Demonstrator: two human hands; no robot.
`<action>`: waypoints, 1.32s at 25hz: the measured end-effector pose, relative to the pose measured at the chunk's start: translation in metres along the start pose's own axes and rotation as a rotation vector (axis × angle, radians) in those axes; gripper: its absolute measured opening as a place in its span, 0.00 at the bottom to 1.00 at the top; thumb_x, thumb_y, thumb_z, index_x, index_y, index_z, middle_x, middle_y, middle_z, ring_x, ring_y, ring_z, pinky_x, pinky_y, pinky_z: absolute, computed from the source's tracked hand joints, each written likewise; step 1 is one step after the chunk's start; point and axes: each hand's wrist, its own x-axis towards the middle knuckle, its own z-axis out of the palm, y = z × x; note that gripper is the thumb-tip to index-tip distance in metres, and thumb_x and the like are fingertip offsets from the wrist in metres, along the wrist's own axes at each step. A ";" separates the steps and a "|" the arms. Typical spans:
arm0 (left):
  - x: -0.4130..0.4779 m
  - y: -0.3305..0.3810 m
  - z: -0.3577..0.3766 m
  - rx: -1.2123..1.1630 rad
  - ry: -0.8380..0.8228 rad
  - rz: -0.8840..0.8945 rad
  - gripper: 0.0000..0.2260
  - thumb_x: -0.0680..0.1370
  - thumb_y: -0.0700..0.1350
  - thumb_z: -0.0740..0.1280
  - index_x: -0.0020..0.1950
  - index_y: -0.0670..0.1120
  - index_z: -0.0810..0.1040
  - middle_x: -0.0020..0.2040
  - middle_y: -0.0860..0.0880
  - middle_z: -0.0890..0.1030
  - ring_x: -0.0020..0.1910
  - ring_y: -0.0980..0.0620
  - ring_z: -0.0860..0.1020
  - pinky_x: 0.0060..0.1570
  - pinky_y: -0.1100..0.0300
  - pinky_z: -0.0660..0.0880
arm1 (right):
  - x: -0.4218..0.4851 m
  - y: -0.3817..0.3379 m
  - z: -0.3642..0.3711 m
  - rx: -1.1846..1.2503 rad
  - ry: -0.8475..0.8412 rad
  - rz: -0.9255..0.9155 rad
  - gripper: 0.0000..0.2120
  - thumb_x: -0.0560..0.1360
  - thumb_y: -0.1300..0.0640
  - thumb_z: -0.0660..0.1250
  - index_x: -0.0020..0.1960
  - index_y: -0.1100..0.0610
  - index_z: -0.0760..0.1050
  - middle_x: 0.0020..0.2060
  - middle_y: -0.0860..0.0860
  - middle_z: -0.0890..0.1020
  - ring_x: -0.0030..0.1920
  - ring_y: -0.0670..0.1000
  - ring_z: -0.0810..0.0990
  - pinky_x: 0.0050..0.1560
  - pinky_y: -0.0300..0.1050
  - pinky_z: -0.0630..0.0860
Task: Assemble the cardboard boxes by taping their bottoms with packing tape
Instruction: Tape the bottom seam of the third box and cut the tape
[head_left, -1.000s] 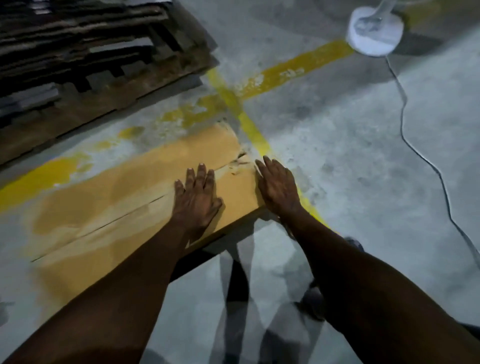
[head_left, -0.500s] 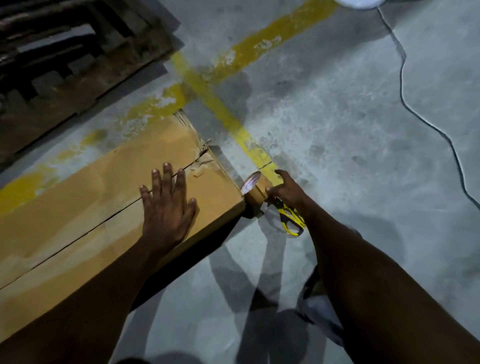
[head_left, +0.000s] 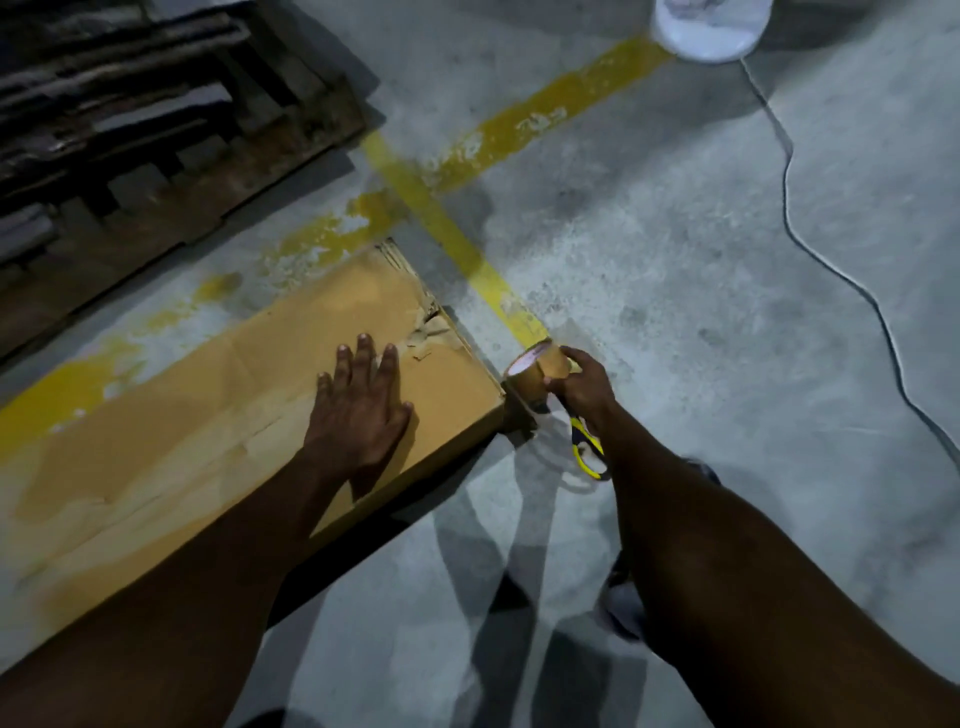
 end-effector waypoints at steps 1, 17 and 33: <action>-0.005 -0.003 -0.011 0.031 -0.031 0.027 0.33 0.81 0.60 0.51 0.79 0.49 0.38 0.78 0.43 0.36 0.77 0.40 0.40 0.74 0.39 0.46 | -0.012 -0.016 -0.005 0.009 0.103 -0.008 0.34 0.66 0.60 0.78 0.70 0.55 0.73 0.60 0.57 0.81 0.55 0.55 0.80 0.58 0.50 0.75; -0.252 -0.116 -0.186 -0.449 0.295 -0.045 0.43 0.74 0.56 0.70 0.79 0.54 0.45 0.79 0.47 0.49 0.76 0.43 0.55 0.70 0.48 0.62 | -0.356 -0.254 0.145 0.060 -0.467 -0.662 0.33 0.72 0.69 0.72 0.74 0.61 0.65 0.59 0.62 0.81 0.57 0.56 0.82 0.55 0.52 0.80; -0.273 -0.191 -0.154 -0.878 0.490 -0.198 0.11 0.75 0.45 0.71 0.53 0.53 0.71 0.45 0.51 0.83 0.47 0.47 0.80 0.37 0.61 0.70 | -0.346 -0.259 0.220 -0.681 -1.302 -0.503 0.06 0.81 0.65 0.62 0.48 0.66 0.76 0.41 0.59 0.83 0.38 0.51 0.84 0.35 0.38 0.76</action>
